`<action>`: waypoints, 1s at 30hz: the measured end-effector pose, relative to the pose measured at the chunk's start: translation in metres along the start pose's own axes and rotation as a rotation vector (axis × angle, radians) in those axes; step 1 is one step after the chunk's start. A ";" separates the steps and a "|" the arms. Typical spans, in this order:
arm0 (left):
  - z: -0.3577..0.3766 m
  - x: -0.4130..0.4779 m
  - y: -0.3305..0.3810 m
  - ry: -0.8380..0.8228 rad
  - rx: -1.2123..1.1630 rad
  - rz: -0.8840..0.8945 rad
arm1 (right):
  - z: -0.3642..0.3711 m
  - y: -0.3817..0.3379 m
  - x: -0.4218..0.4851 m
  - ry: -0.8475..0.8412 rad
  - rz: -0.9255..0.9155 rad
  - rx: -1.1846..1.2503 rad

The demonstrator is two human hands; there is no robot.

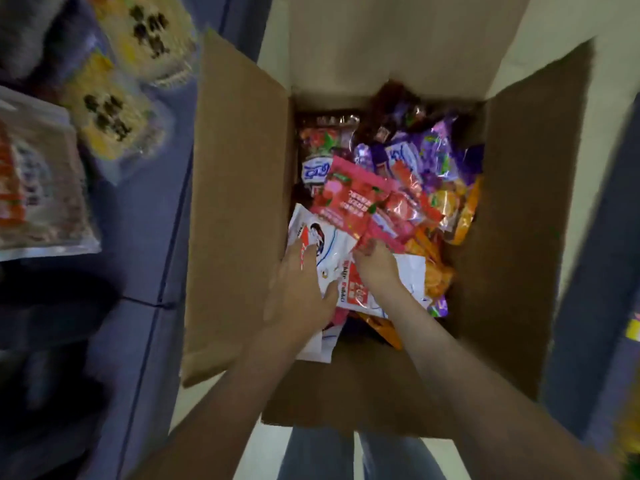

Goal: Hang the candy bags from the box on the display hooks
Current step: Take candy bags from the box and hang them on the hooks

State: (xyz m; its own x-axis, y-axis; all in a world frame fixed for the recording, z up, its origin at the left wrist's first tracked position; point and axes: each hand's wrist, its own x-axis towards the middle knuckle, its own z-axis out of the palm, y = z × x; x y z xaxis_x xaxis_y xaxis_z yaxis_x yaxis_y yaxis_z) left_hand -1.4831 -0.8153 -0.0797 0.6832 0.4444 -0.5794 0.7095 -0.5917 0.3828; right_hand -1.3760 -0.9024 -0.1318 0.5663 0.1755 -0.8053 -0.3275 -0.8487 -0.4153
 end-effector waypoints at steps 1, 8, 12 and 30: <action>0.006 0.001 -0.009 -0.035 -0.017 -0.005 | 0.009 0.000 0.015 0.038 0.012 0.044; 0.013 0.008 -0.020 -0.012 -0.133 -0.049 | 0.019 -0.022 0.069 0.242 0.099 0.218; 0.005 0.010 -0.004 0.024 -0.140 -0.052 | 0.029 -0.019 0.066 0.229 0.179 0.131; -0.121 -0.057 0.077 0.472 0.428 0.421 | -0.114 -0.099 -0.118 0.217 -0.857 -0.354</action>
State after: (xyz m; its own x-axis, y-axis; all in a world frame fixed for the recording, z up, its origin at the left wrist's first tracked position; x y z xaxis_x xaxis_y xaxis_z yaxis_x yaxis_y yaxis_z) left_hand -1.4468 -0.8046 0.0703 0.9510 0.3067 -0.0400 0.3093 -0.9414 0.1348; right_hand -1.3237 -0.8962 0.0522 0.6473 0.7419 -0.1750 0.4923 -0.5822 -0.6471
